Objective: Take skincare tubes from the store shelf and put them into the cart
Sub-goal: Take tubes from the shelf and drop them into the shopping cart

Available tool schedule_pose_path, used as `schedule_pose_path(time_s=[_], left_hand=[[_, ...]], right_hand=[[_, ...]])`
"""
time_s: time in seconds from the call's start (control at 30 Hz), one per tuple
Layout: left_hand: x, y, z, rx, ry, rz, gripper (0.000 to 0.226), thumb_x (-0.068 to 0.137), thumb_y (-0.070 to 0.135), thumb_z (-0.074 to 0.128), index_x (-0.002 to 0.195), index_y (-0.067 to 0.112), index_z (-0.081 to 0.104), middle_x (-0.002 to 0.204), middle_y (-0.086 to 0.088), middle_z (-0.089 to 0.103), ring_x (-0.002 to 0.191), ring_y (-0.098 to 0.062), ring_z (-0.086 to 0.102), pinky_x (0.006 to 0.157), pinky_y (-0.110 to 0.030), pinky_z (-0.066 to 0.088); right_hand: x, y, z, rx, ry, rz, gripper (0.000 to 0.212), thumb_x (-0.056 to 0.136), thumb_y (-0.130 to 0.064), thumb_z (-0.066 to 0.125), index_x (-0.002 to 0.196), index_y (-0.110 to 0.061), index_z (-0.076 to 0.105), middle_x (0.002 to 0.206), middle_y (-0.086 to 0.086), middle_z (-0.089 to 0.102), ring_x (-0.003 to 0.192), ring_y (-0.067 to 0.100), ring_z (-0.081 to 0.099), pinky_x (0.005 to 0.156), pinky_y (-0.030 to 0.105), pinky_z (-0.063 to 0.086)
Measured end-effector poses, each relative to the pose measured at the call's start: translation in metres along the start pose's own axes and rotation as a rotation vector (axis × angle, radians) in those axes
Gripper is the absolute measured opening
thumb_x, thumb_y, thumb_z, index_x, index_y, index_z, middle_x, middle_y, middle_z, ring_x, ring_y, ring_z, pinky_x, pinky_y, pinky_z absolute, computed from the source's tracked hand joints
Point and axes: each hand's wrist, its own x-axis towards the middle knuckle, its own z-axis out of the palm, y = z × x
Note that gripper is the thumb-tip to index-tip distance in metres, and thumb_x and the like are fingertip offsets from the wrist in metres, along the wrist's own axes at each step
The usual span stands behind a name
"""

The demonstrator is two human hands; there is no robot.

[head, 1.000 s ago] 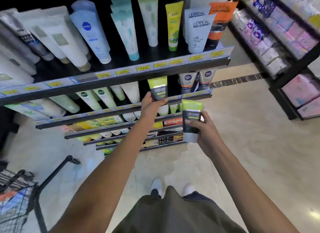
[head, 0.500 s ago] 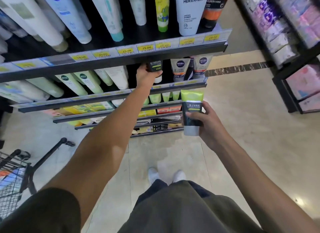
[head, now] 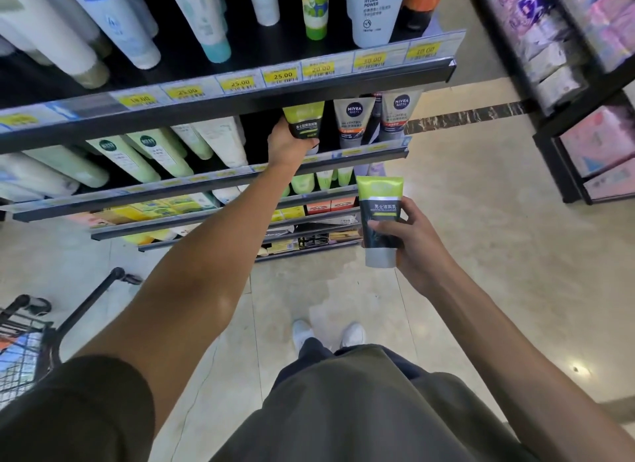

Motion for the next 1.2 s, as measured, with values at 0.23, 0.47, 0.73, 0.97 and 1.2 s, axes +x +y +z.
schedule_pose_path(time_s=[0.23,0.47,0.73,0.97,1.2], left_hand=[[-0.005,-0.002,-0.002,0.001,-0.041,0.081,0.057,0.077,0.020,0.088,0.127,0.011,0.061,0.123,-0.005,0.070,0.117,-0.023,0.065,0.099,-0.031,0.050],[-0.017,-0.006,-0.014,0.005,-0.035,0.102,0.060,0.077,0.015,0.086,0.128,0.007,0.056,0.126,-0.009,0.066,0.117,-0.025,0.063,0.096,-0.029,0.050],[-0.078,-0.065,-0.058,0.166,0.174,0.349,0.036,0.094,0.012,0.069,0.129,0.008,0.061,0.125,-0.007,0.060,0.117,-0.026,0.059,0.102,-0.042,0.051],[-0.070,-0.123,-0.123,0.446,0.265,0.339,0.038,0.095,0.016,0.067,0.131,0.005,0.061,0.127,-0.011,0.061,0.123,-0.029,0.054,0.109,-0.043,0.044],[-0.044,-0.133,-0.139,0.620,0.130,0.401,0.038,0.097,0.016,0.066,0.132,0.004,0.059,0.128,-0.014,0.058,0.120,-0.033,0.056,0.111,-0.043,0.040]], right_hand=[[0.003,0.002,0.013,0.089,-0.057,-0.020,0.051,0.089,0.005,0.067,0.134,-0.013,0.055,0.122,0.016,0.071,0.099,0.031,0.072,0.075,0.042,0.060],[0.005,0.009,0.031,0.106,-0.029,-0.051,0.052,0.086,0.005,0.071,0.133,-0.010,0.055,0.118,0.016,0.071,0.095,0.030,0.073,0.072,0.040,0.061],[0.022,0.031,0.073,-0.128,0.069,-0.055,0.060,0.072,-0.006,0.090,0.123,-0.016,0.060,0.117,0.014,0.073,0.106,0.039,0.071,0.094,0.058,0.058],[0.059,0.037,0.132,-0.425,0.136,-0.156,0.052,0.072,-0.015,0.092,0.114,-0.022,0.061,0.100,-0.006,0.076,0.096,0.017,0.072,0.088,0.042,0.059],[0.100,0.032,0.177,-0.618,0.214,-0.317,0.057,0.077,-0.026,0.089,0.121,-0.020,0.053,0.101,-0.010,0.070,0.096,0.013,0.067,0.083,0.029,0.053]])
